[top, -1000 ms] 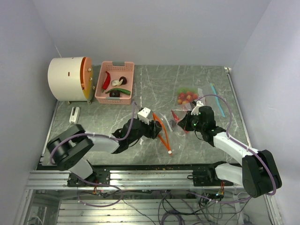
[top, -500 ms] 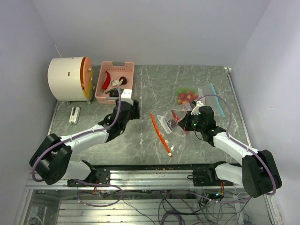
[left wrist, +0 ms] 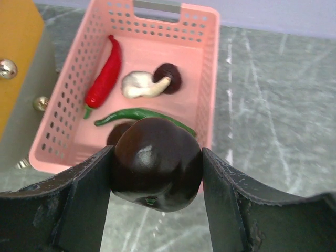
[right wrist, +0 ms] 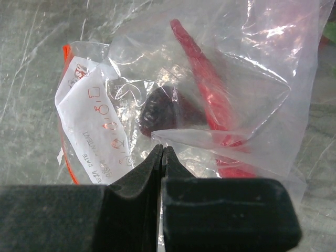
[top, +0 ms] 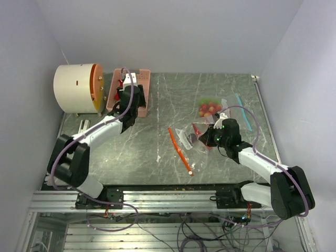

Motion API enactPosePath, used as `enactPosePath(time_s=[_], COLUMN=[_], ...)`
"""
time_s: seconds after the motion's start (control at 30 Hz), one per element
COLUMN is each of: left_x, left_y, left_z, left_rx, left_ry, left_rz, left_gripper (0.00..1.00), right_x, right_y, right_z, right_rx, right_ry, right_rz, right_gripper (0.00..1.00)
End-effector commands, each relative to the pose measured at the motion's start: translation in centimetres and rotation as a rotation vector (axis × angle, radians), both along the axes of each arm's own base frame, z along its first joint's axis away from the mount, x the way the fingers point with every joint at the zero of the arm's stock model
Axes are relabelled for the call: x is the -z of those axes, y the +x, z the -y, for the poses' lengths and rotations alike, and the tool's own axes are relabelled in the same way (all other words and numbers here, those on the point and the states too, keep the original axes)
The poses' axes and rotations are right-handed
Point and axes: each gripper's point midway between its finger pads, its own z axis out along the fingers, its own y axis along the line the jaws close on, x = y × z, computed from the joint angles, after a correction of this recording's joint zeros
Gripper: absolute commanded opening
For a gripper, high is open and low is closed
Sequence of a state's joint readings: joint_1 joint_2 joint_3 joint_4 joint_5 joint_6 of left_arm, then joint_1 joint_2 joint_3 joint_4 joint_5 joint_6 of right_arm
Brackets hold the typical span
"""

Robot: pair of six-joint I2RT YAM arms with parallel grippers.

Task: Open the zip-top bag and remove the fake food
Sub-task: Place the fake fruit in the bin.

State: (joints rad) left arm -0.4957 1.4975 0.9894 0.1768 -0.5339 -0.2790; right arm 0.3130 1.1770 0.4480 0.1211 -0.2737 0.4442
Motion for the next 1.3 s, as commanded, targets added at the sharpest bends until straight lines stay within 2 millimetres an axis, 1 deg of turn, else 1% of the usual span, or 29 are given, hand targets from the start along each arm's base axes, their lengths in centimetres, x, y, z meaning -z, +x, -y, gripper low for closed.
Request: enactPosePath(time_s=[0.0,0.1,0.3,0.37,0.47,0.53,0.63,0.67,0.73,0.8,0.83,0.93,1.03,1.13,1.2,1.27], left_x=[1.0,1.8,3.8,4.3,5.6,6.3,6.5,6.5,5.9,5.2,4.7,3.9,2.2,0.8,0.4,0.2], left_y=[2.6,4.9,9.3,10.6,13.1,14.3,15.6,15.8,15.9,15.6,15.2,13.6,11.3,8.2,5.2,1.6], left_z=[-2.0,-2.7,-6.5,-7.3,-7.7,-7.6,-7.2,-7.0,-6.8,-6.6,-6.5,-5.9,-4.6,-2.1,0.2,3.2], left_rx=[-0.058,-0.071,-0.127,-0.132,-0.094,-0.075,-0.041,-0.030,-0.023,-0.010,0.000,0.039,0.110,0.197,0.247,0.308], left_ry=[0.058,0.064,0.006,-0.018,-0.049,-0.040,-0.018,-0.014,-0.014,-0.024,-0.033,-0.067,-0.138,-0.202,-0.199,-0.178], left_rz=[-0.044,-0.054,-0.076,-0.073,-0.085,-0.096,-0.098,-0.105,-0.105,-0.093,-0.087,-0.084,-0.049,-0.031,-0.047,-0.044], left_gripper=[0.46,0.47,0.48,0.49,0.52,0.53,0.59,0.63,0.79,0.94,0.99,0.99,0.99,0.99,0.97,0.95], right_x=[0.3,0.3,0.1,0.1,0.2,0.3,0.6,0.6,0.6,0.6,0.6,0.4,0.2,-0.1,-0.3,-0.5], right_y=[0.4,0.4,0.3,0.3,0.2,0.1,-0.2,-0.2,-0.3,-0.3,-0.2,-0.2,-0.1,0.0,0.1,0.2], right_z=[0.2,0.1,0.4,0.6,0.8,0.9,1.2,1.3,1.4,1.4,1.3,1.2,1.1,1.0,0.8,0.7], right_rx=[0.007,0.002,0.006,0.012,0.020,0.024,0.034,0.039,0.042,0.042,0.039,0.037,0.035,0.032,0.029,0.026], right_ry=[-0.004,-0.001,-0.014,-0.021,-0.030,-0.033,-0.042,-0.043,-0.044,-0.041,-0.039,-0.035,-0.030,-0.020,-0.013,-0.005], right_rz=[0.013,0.009,0.014,0.014,0.015,0.011,0.006,0.007,0.006,0.006,0.008,0.010,0.016,0.022,0.028,0.034], right_gripper=[0.00,0.00,0.00,0.00,0.00,0.00,0.00,0.00,0.00,0.00,0.00,0.00,0.00,0.00,0.00,0.00])
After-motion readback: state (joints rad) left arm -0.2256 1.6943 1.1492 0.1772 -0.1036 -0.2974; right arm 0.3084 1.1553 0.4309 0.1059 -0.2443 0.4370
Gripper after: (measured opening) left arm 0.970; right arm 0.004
